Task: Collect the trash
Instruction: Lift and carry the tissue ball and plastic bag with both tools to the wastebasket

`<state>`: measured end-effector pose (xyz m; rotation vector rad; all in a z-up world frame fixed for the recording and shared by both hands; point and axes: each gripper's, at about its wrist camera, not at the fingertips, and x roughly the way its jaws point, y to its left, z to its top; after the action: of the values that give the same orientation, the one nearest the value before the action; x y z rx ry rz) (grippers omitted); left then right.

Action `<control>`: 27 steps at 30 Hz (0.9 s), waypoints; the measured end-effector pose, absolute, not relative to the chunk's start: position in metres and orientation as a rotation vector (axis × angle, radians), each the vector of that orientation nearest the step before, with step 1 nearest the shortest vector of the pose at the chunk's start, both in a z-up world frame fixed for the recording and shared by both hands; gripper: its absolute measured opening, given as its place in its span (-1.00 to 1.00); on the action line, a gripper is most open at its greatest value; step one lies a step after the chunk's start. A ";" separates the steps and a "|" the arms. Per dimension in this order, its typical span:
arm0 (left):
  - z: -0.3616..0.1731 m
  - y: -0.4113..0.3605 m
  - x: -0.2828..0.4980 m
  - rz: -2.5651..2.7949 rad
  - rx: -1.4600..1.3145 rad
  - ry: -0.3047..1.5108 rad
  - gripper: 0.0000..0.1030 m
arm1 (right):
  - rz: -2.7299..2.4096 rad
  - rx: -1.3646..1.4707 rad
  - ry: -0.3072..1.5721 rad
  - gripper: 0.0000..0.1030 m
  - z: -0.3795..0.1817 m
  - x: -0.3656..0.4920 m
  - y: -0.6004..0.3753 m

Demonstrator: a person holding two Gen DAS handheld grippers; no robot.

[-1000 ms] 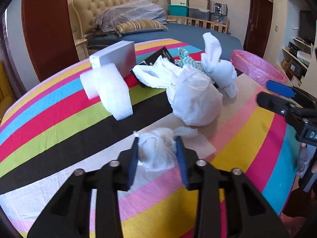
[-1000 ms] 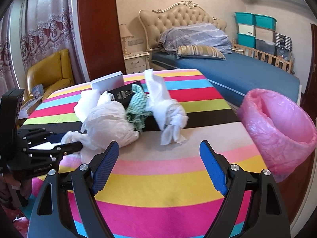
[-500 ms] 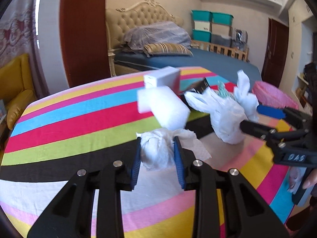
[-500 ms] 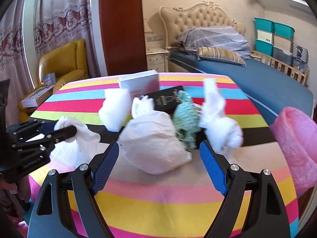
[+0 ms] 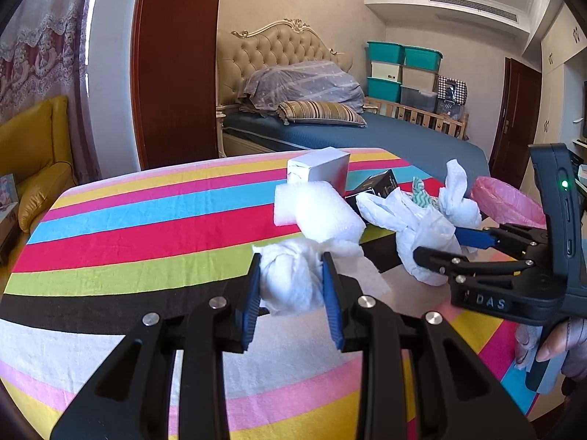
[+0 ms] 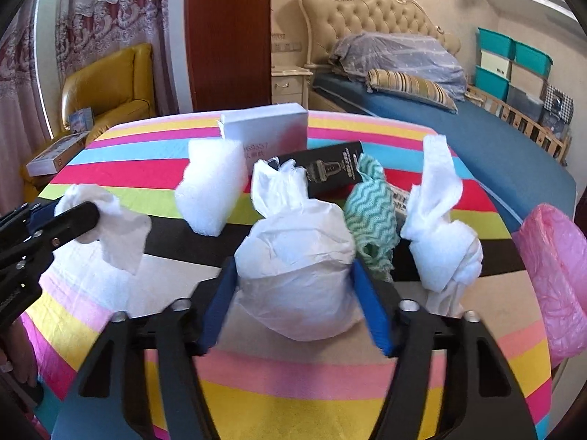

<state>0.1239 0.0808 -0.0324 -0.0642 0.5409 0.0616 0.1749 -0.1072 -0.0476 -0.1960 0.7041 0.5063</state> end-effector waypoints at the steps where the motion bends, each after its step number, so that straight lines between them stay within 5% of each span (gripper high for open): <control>1: -0.033 0.081 0.122 0.062 -0.064 0.539 -0.41 | 0.507 -0.190 0.700 -0.17 -0.047 0.174 -0.109; 6: -0.034 0.077 0.124 0.069 -0.053 0.536 -0.41 | 0.518 -0.162 0.631 -0.43 -0.039 0.164 -0.117; 27: -0.036 0.054 0.126 0.118 0.053 0.530 -0.41 | 0.537 -0.068 0.577 -0.45 -0.027 0.118 -0.173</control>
<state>0.1262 0.0540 -0.0360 0.0534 0.5297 0.1183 0.1183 -0.1732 -0.0270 -0.0680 0.5769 0.5369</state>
